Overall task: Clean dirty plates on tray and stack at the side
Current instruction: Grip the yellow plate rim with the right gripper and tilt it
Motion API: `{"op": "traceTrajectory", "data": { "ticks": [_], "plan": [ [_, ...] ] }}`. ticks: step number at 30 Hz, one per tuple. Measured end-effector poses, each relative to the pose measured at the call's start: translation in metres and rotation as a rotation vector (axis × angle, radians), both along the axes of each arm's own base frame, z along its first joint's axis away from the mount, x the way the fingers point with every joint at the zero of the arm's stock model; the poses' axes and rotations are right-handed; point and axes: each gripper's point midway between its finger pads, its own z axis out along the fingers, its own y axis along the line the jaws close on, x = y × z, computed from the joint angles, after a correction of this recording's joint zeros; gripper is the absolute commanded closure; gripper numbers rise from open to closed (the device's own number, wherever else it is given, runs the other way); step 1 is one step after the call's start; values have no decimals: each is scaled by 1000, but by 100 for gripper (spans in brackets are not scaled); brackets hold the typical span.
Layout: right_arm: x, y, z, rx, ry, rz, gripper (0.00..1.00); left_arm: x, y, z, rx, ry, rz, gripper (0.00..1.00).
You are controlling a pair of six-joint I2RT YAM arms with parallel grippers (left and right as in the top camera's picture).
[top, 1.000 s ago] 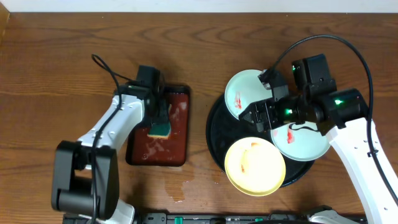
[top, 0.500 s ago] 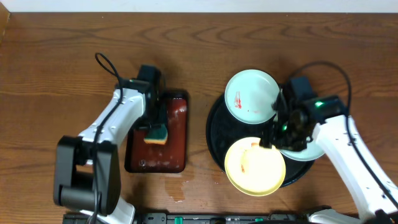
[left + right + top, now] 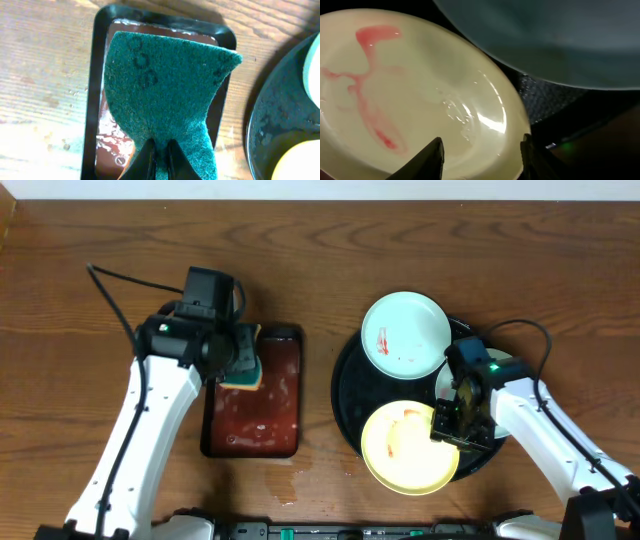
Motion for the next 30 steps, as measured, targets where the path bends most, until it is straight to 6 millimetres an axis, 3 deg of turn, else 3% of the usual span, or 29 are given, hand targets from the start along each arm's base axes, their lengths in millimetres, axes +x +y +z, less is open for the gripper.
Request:
{"op": "traceTrajectory", "data": {
  "ticks": [6,11,12,16,19,27,30],
  "plan": [
    [-4,-21,-1,-72,23,-60,55,-15,3,3,6,30,0,92],
    [-3,-22,-23,-62,-14,-93,65,-17,3,3,7,36,0,93],
    [-3,-19,-28,-43,-21,-94,68,-16,3,3,7,35,0,92],
    [-5,-7,-39,28,-36,-85,99,-16,3,3,6,34,0,93],
    [0,5,-37,90,-59,-77,99,-16,3,3,6,34,0,93],
    [55,15,-32,135,-296,-4,99,-19,-10,4,-64,47,-23,93],
    [65,15,-30,131,-349,56,99,-20,-16,4,-98,54,-35,92]
  ]
}}
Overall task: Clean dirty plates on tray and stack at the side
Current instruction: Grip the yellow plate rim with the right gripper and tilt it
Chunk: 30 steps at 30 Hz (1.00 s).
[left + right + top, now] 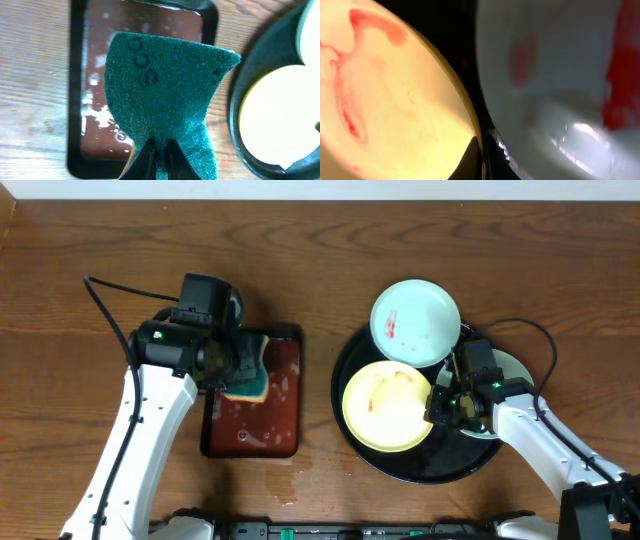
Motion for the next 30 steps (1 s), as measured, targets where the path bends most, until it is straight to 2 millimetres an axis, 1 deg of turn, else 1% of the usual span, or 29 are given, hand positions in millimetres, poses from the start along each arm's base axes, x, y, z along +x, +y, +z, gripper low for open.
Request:
{"op": "traceTrajectory", "data": {
  "ticks": [6,7,9,10,12,14,16,18,20,21,22,25,26,28,30],
  "plan": [
    [-1,1,0,-40,-31,133,99,-3,-14,2,-53,7,-31,92],
    [-1,3,-1,-51,-39,166,93,-3,-18,2,-59,3,-44,93],
    [-1,1,-1,-86,-52,211,63,-2,-27,4,-69,-8,-72,93],
    [-1,0,-2,-102,-59,224,57,-2,-31,4,-73,-16,-87,93],
    [3,-3,-1,-127,-76,240,48,-2,-40,5,-79,-27,-114,92],
    [1,-5,-2,-137,-65,231,45,-2,-47,6,-84,-37,-138,92],
    [-9,-6,-4,-128,-15,199,44,-4,-52,7,-86,-40,-154,93],
    [-25,-7,-6,-109,66,124,51,-5,-56,7,-86,-40,-169,92],
    [-34,-4,-6,-79,119,48,57,-6,-60,7,-87,-44,-184,92],
    [-34,-1,-6,-55,127,17,62,-6,-62,8,-89,-49,-190,93],
    [-33,2,-7,-34,127,-6,64,-5,-65,8,-91,-57,-197,92],
    [-35,6,-11,3,138,-91,76,-3,-70,10,-93,-75,-211,93],
    [-33,7,-12,15,127,-111,82,-2,-71,10,-93,-78,-215,92],
    [-32,8,-13,31,113,-150,99,0,-72,9,-92,-81,-217,92],
    [-31,12,-14,67,106,-180,99,0,-72,6,-89,-72,-216,93]
  ]
}}
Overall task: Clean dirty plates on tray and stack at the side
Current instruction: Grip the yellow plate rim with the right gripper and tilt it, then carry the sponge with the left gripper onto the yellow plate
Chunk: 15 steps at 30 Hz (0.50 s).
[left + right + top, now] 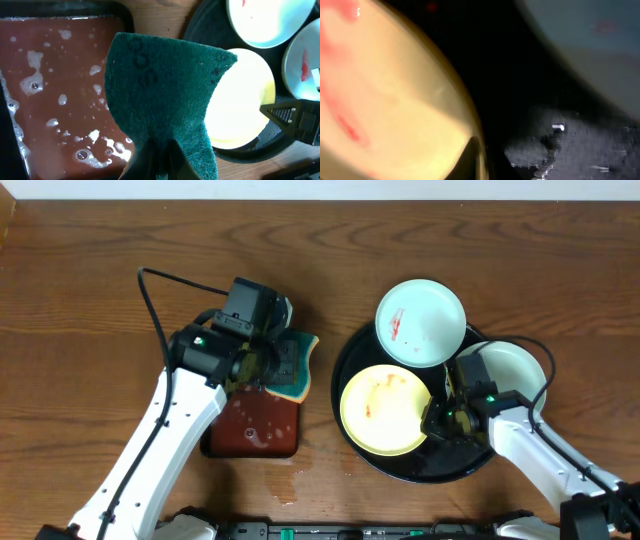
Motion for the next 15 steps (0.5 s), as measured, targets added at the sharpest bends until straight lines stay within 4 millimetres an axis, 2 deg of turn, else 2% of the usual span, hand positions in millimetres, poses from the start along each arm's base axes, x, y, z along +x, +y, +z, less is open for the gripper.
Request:
{"op": "traceTrajectory", "data": {
  "ticks": [4,8,15],
  "plan": [
    [4,3,0,17,-23,15,99,1,0,-6,7,17,0,93],
    [6,2,1,-7,-69,133,99,2,-1,-8,11,25,0,93],
    [30,-16,4,-170,-202,348,99,2,-1,-8,11,25,0,92]
  ]
}}
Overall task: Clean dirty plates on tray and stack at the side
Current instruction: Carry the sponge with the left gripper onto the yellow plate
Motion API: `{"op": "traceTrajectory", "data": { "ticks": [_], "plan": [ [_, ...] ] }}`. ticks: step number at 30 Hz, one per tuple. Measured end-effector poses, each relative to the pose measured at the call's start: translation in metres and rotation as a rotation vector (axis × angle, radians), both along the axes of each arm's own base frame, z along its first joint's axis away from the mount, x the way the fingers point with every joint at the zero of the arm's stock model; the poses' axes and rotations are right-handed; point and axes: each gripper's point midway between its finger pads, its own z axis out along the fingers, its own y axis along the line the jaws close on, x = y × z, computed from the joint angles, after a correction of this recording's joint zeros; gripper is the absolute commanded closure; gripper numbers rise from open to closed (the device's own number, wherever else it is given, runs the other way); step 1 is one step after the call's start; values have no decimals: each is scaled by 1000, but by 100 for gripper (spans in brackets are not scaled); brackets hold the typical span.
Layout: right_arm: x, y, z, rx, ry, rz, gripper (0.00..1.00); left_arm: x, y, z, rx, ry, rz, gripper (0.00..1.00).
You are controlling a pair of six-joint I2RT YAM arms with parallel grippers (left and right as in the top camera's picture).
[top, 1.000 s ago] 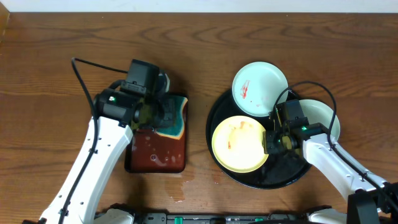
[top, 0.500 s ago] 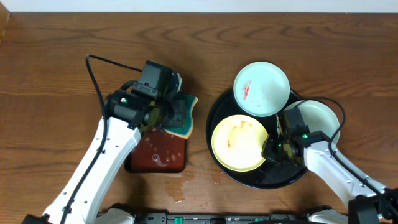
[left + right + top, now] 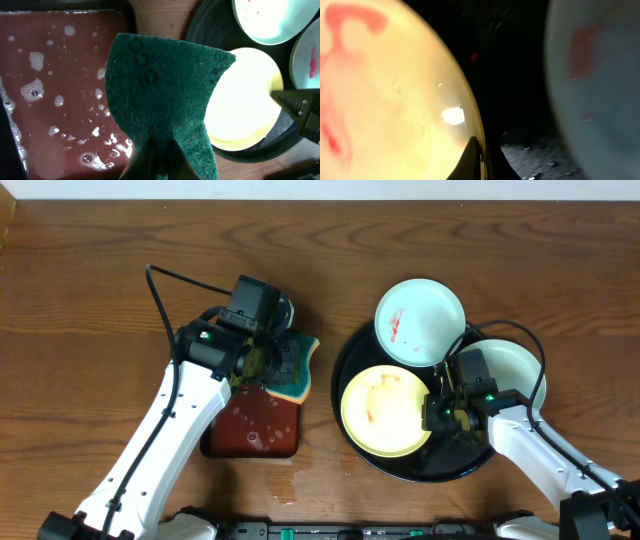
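Note:
A yellow plate (image 3: 386, 410) smeared with red lies on the round black tray (image 3: 400, 467), its right rim pinched by my right gripper (image 3: 432, 414); the wrist view shows the plate (image 3: 385, 95) and gripper (image 3: 479, 160) shut on that rim. Two pale green plates with red marks sit at the tray's back (image 3: 420, 322) and right (image 3: 512, 372). My left gripper (image 3: 268, 360) holds a green scouring sponge (image 3: 295, 372) over the gap between basin and tray; in the wrist view the sponge (image 3: 160, 95) hangs from the gripper (image 3: 159, 162).
A black rectangular basin of brownish foamy water (image 3: 250, 428) stands left of the tray, also in the left wrist view (image 3: 55, 90). Wooden table (image 3: 90, 270) all round. A cable loops behind each arm.
Little has changed. The left gripper with the sponge has shifted slightly. The right gripper still grips the yellow plate's rim, a touch higher on the tray.
The left gripper held the sponge over the basin, while the right gripper stood open around the yellow plate's rim at the tray's front. Then the right gripper was shut on the rim and the plate lay mid-tray. The sponge then moved right, beside the tray.

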Motion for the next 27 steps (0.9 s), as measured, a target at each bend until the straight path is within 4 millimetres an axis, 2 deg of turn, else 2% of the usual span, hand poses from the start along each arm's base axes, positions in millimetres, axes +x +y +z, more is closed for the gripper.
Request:
{"op": "traceTrajectory", "data": {
  "ticks": [7,8,9,10,12,15,18,19,22,27],
  "plan": [
    [12,-8,4,-79,-44,73,99,0,0,0,0,0,0,93],
    [13,-9,5,-83,-44,75,90,0,0,0,-1,0,0,92],
    [14,-8,6,-83,-45,77,65,0,0,0,-1,0,0,93],
    [15,-9,7,-84,-44,78,55,0,-1,0,-4,1,-1,92],
    [12,-5,9,-60,-25,88,60,0,-1,0,-8,2,-3,92],
    [-4,2,8,-5,51,78,71,-1,-3,0,-8,2,-8,93],
    [-14,2,5,16,101,30,74,-3,-10,1,-12,-7,-31,92],
    [-16,2,3,16,107,12,78,-2,-15,2,-17,-19,-46,93],
    [-18,-1,-3,9,113,-20,99,-2,-33,6,-35,-57,-94,93],
    [-9,0,-2,33,80,-65,99,0,-70,1,-64,-87,-161,93]
  ]
}}
